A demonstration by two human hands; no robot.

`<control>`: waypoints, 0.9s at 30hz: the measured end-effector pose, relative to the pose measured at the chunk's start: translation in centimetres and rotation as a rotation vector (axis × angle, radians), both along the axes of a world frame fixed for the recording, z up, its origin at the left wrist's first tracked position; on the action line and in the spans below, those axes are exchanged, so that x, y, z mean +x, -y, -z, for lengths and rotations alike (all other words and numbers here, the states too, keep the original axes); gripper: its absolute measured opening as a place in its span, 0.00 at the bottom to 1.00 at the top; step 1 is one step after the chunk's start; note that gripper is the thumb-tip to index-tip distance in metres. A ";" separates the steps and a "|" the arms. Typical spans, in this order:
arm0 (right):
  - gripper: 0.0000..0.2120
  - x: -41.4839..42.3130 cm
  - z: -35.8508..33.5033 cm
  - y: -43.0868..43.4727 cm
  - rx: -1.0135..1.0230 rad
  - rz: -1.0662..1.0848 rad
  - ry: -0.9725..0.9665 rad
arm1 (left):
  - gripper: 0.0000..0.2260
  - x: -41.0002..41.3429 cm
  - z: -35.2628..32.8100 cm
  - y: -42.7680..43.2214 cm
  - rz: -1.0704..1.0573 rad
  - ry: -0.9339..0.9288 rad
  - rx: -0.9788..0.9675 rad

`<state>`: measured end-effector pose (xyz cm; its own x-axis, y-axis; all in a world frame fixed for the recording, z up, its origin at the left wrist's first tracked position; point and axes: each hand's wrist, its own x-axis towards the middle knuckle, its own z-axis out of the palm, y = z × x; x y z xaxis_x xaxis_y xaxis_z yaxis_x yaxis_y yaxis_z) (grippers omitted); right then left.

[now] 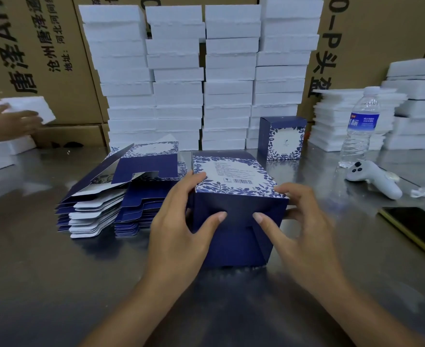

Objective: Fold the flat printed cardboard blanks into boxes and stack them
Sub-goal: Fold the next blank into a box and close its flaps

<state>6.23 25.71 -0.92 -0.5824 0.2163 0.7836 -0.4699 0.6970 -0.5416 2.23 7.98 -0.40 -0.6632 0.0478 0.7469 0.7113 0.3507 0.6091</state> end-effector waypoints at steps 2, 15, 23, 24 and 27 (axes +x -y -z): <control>0.22 0.2 -0.1 0.1 0.021 0.027 -0.014 | 0.32 0.1 -0.1 -0.1 -0.035 -0.026 0.024; 0.24 0.8 -0.4 0.9 0.084 0.124 -0.078 | 0.26 0.2 0.0 -0.4 -0.081 0.019 0.127; 0.19 0.6 -0.4 0.5 0.013 0.081 -0.033 | 0.27 0.3 -0.4 0.0 0.041 0.099 0.081; 0.16 0.6 -0.4 0.5 -0.009 0.070 -0.036 | 0.26 0.4 -0.6 0.1 0.051 0.088 0.065; 0.14 0.7 -0.5 0.4 -0.115 0.018 -0.040 | 0.20 0.3 -0.8 0.2 0.089 0.086 0.067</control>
